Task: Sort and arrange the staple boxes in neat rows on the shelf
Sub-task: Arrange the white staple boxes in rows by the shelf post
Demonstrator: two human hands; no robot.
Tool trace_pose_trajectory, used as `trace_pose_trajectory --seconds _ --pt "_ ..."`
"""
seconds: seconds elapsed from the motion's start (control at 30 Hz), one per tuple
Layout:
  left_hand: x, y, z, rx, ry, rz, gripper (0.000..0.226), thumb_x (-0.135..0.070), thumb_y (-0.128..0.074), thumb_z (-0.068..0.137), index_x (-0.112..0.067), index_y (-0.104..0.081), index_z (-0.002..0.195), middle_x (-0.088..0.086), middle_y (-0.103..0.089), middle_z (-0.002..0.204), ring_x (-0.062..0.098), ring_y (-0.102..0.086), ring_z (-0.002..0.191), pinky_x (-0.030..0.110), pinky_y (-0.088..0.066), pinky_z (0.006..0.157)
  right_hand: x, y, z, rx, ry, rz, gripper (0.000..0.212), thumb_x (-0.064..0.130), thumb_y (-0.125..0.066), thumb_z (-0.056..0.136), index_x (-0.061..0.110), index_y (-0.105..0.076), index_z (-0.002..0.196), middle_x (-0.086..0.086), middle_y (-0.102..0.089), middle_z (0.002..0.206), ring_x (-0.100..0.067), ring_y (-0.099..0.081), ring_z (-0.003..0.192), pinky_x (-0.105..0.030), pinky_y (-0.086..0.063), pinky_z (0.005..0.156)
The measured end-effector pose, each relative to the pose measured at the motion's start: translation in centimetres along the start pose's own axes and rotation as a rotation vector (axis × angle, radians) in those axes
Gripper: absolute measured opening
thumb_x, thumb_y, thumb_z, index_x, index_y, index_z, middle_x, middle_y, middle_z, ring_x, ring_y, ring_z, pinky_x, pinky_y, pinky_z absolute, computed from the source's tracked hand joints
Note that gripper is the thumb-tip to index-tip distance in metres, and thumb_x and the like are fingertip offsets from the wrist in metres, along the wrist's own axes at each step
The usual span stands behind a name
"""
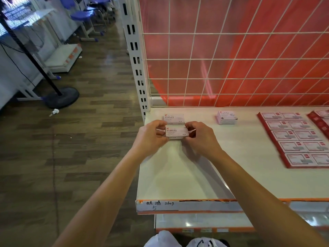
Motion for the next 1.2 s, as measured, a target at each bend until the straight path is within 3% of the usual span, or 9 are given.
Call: trace_pose_trajectory --seconds 0.27,0.4,0.53,0.63,0.73,0.87,1.07,1.2 --pt "-0.1 0.3 0.9 -0.017 -0.022 0.028 0.049 -0.001 -0.073 0.076 -0.014 -0.058 0.122 -0.002 -0.064 0.102 0.008 -0.064 0.083 0.018 -0.054 0.080 -0.2 -0.8 1.0 -0.065 -0.004 0.021 0.035 0.009 -0.068 0.081 0.014 -0.058 0.114 -0.003 -0.063 0.111 -0.012 -0.059 0.081 -0.019 -0.045 0.075" --pt "-0.9 0.8 1.3 -0.048 -0.057 0.067 0.043 -0.005 -0.071 0.079 -0.015 -0.060 0.119 -0.006 -0.063 0.101 0.011 -0.064 0.084 0.023 -0.054 0.081 0.2 -0.5 1.8 -0.096 0.026 0.023 0.042 0.006 -0.066 0.082 0.012 -0.056 0.123 -0.006 -0.062 0.117 -0.011 -0.058 0.081 -0.018 -0.046 0.077" --pt "-1.2 0.8 2.1 -0.072 -0.067 0.067 0.041 -0.005 -0.071 0.080 -0.015 -0.061 0.118 -0.003 -0.066 0.104 0.008 -0.064 0.084 0.017 -0.052 0.078 0.8 0.1 2.6 -0.070 0.062 -0.025 0.047 0.008 -0.068 0.083 0.007 -0.055 0.128 -0.012 -0.058 0.120 -0.021 -0.059 0.096 -0.023 -0.044 0.085" --pt "-1.7 0.3 2.9 -0.067 -0.093 0.086 0.042 -0.005 -0.071 0.079 -0.013 -0.061 0.119 -0.001 -0.066 0.105 0.010 -0.065 0.086 0.016 -0.051 0.078 0.5 0.9 3.3 -0.068 0.061 -0.047 0.040 0.008 -0.069 0.082 0.007 -0.060 0.120 -0.012 -0.058 0.117 -0.017 -0.058 0.084 -0.020 -0.044 0.079" --pt "-1.8 -0.3 3.6 -0.055 -0.179 0.253 0.046 -0.010 -0.071 0.081 -0.013 -0.058 0.125 0.002 -0.064 0.116 0.015 -0.060 0.101 0.024 -0.048 0.089 -0.1 2.2 3.7 -0.075 0.059 -0.085 0.036 0.009 -0.070 0.080 0.008 -0.062 0.115 -0.009 -0.060 0.114 -0.015 -0.058 0.078 -0.020 -0.042 0.077" --pt "-1.0 -0.9 4.5 -0.028 -0.213 0.582 0.056 -0.021 -0.067 0.085 -0.019 -0.046 0.137 0.000 -0.051 0.134 0.022 -0.040 0.125 0.034 -0.034 0.104 -0.6 4.1 4.2 -0.107 0.061 -0.175 0.026 0.004 -0.067 0.080 0.002 -0.066 0.106 -0.014 -0.065 0.105 -0.029 -0.061 0.089 -0.038 -0.047 0.084" --pt "-0.3 -1.2 5.3 -0.007 -0.200 0.665 0.045 -0.024 -0.057 0.093 -0.017 -0.049 0.137 0.002 -0.052 0.134 0.026 -0.045 0.119 0.035 -0.036 0.099 -1.9 3.8 5.5 -0.081 -0.007 -0.331 0.011 0.003 -0.060 0.080 0.004 -0.064 0.090 -0.015 -0.065 0.098 -0.032 -0.057 0.092 -0.033 -0.040 0.073" --pt "-0.4 -0.9 5.3 -0.041 -0.167 0.625 0.043 -0.019 -0.057 0.093 -0.014 -0.051 0.135 0.003 -0.053 0.135 0.024 -0.047 0.121 0.034 -0.036 0.102 -2.5 3.0 6.0 -0.061 -0.046 -0.369 0.023 0.006 -0.055 0.086 0.005 -0.061 0.108 -0.015 -0.061 0.109 -0.032 -0.053 0.100 -0.034 -0.038 0.078"
Point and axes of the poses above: each hand's wrist, its own z-axis towards the middle knuckle, its own y-axis out of the back of the hand, x = y × z, the point moved 1 cm from there along z, towards the middle knuckle
